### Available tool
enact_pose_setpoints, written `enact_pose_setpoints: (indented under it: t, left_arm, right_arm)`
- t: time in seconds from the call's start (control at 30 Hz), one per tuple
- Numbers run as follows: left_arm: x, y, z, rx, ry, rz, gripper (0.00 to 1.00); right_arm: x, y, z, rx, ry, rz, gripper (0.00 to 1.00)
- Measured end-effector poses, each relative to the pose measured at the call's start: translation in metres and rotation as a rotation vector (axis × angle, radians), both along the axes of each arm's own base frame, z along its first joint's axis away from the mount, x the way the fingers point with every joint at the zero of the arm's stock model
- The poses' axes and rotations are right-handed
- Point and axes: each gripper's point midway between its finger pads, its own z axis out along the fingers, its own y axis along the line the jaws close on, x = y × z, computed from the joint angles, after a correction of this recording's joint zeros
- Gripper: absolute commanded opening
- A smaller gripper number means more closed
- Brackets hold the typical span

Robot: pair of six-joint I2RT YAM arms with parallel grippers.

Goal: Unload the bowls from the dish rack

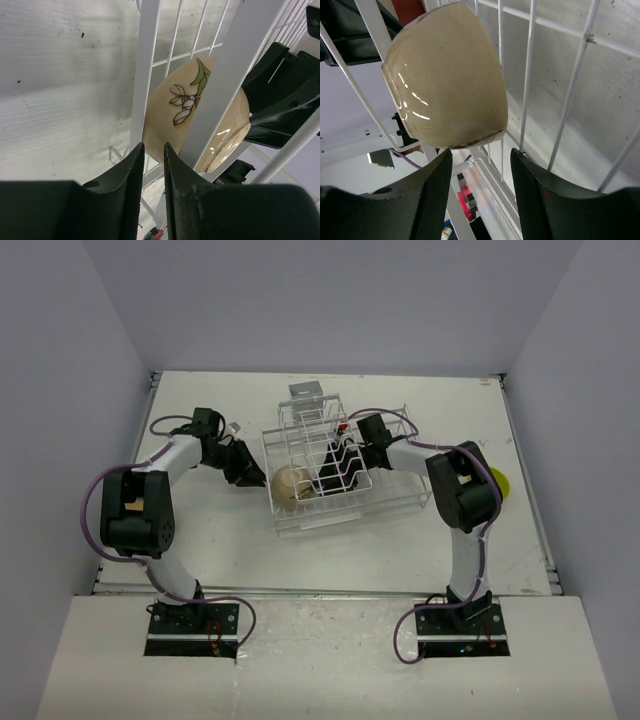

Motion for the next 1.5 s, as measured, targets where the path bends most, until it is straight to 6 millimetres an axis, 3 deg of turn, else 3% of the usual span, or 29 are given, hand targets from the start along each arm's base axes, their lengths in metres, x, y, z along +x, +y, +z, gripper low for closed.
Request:
enact_pose_setpoints:
  t: [0.17, 0.4, 1.5]
  left_arm:
    - [0.000, 0.000, 0.000, 0.000, -0.002, -0.002, 0.24]
    - [0.000, 0.000, 0.000, -0.001, -0.005, -0.007, 0.24]
    - [-0.001, -0.001, 0.001, -0.011, -0.013, -0.025, 0.24]
  right_arm:
    - [0.001, 0.002, 0.004, 0.026, -0.015, 0.008, 0.56]
    - [0.002, 0.006, 0.011, 0.063, -0.019, 0.011, 0.70]
    - [0.016, 0.019, 0.013, 0.109, 0.013, 0.014, 0.71]
